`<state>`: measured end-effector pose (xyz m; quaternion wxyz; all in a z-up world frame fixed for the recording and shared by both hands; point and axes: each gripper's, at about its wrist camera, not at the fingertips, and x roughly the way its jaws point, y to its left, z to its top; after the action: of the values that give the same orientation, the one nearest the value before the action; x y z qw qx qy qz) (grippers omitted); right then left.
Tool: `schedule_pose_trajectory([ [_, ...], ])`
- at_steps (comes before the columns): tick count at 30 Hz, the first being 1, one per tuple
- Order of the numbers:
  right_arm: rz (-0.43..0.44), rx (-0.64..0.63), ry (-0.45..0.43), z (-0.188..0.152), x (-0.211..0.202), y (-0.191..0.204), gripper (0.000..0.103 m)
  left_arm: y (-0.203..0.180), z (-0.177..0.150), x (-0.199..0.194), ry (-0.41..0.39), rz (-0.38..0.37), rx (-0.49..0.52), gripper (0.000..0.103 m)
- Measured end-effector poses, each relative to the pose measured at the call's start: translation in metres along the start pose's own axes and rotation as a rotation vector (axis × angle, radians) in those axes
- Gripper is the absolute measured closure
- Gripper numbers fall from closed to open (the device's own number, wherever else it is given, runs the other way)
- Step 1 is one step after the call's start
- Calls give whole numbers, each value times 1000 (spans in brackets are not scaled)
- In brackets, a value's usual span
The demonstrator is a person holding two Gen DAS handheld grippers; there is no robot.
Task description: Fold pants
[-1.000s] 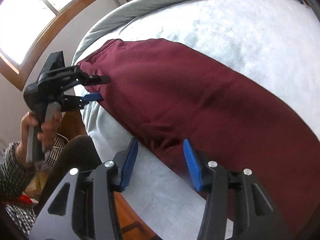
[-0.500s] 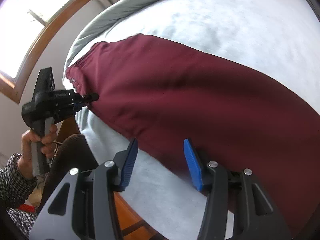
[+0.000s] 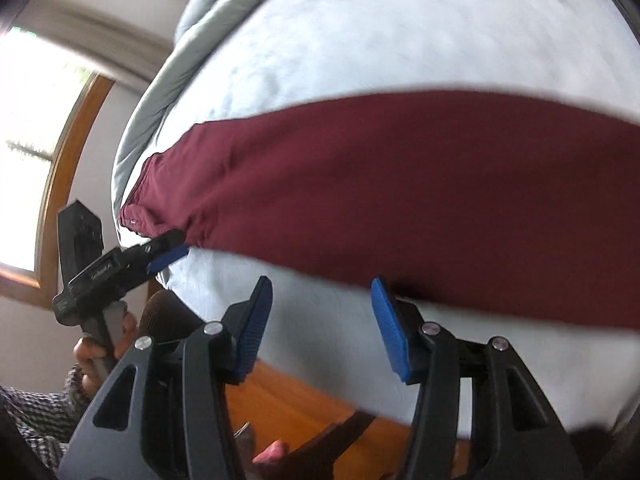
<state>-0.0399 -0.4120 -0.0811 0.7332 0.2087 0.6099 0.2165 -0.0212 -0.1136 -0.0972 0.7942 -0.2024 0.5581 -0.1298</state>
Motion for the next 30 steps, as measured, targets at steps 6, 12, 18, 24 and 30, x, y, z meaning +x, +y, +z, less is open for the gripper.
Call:
schedule_pose_trajectory([
  [6,14,166,-61,-20,-14,-45,34,-60,29,39,-37,20,146,27],
  [12,112,374,-148,-25,-20,-94,35,-57,23,73,15,66,173,26],
  [18,178,559,-294,-34,-40,-128,40,-61,19,72,5,59,203,26],
  [24,69,516,-341,-28,-42,-123,56,-57,20,70,6,65,189,23],
  [30,-30,392,-392,-18,-45,-106,86,-67,16,71,-9,122,235,21],
])
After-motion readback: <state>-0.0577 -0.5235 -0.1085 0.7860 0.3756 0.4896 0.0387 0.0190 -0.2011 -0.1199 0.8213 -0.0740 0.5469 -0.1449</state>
